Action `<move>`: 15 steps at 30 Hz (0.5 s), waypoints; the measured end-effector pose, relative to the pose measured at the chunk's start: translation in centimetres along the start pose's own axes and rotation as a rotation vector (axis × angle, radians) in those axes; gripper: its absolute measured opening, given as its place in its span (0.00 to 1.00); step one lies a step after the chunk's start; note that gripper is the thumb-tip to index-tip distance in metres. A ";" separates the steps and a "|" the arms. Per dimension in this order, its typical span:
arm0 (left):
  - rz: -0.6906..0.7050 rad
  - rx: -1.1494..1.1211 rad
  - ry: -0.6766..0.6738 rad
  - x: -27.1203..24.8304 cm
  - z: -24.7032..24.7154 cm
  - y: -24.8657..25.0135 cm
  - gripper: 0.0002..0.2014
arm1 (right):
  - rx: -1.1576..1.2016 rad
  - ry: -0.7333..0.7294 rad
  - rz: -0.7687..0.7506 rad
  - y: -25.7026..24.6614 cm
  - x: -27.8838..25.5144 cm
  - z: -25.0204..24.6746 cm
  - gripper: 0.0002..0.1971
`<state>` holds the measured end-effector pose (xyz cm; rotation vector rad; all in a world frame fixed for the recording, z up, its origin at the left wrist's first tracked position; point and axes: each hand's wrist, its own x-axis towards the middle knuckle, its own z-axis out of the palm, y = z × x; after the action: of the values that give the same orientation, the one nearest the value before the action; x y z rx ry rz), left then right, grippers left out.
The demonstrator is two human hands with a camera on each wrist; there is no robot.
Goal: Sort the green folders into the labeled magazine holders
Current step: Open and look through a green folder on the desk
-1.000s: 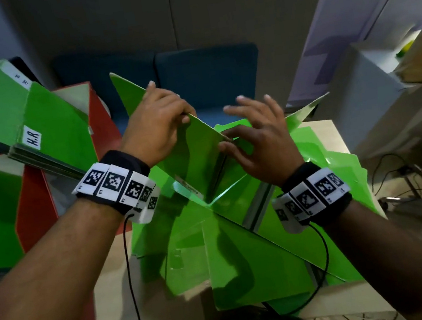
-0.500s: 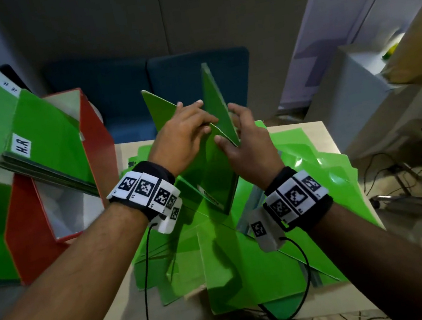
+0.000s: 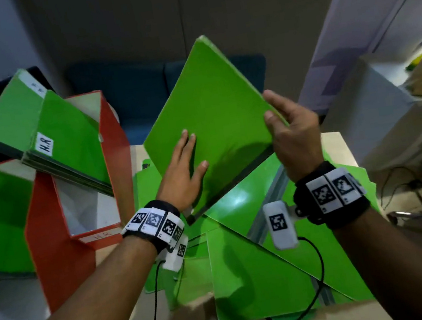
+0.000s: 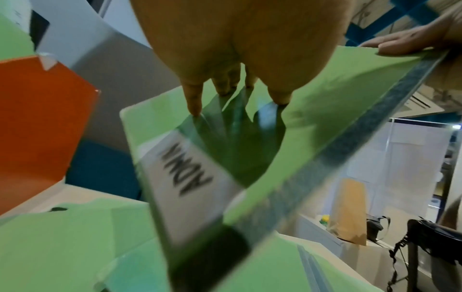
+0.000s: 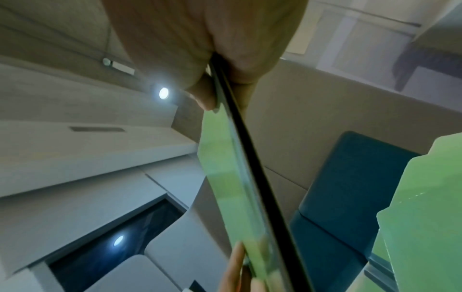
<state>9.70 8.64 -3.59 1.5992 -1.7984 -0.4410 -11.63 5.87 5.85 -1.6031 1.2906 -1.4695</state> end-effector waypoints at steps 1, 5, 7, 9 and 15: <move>-0.027 0.001 0.012 -0.3 -0.2 -0.4 0.32 | 0.048 0.032 0.012 0.1 0.3 -0.3 0.18; -0.143 0.028 0.035 -1.1 -1.2 -1.8 0.32 | 0.188 0.128 0.089 0.6 1.1 -0.7 0.19; -0.187 0.046 0.029 -1.5 -1.9 -2.4 0.32 | 0.281 0.151 0.143 0.9 1.6 -0.6 0.21; -0.234 0.047 0.040 -1.7 -2.7 -2.9 0.33 | 0.339 0.170 0.189 1.1 1.8 -0.2 0.21; -0.419 -0.079 0.180 -2.3 -5.6 -3.3 0.39 | 0.474 0.215 0.304 2.0 2.2 2.2 0.19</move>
<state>15.98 11.32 -2.39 1.8970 -1.2959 -0.5307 -10.22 2.75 4.45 -0.9233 1.1267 -1.6279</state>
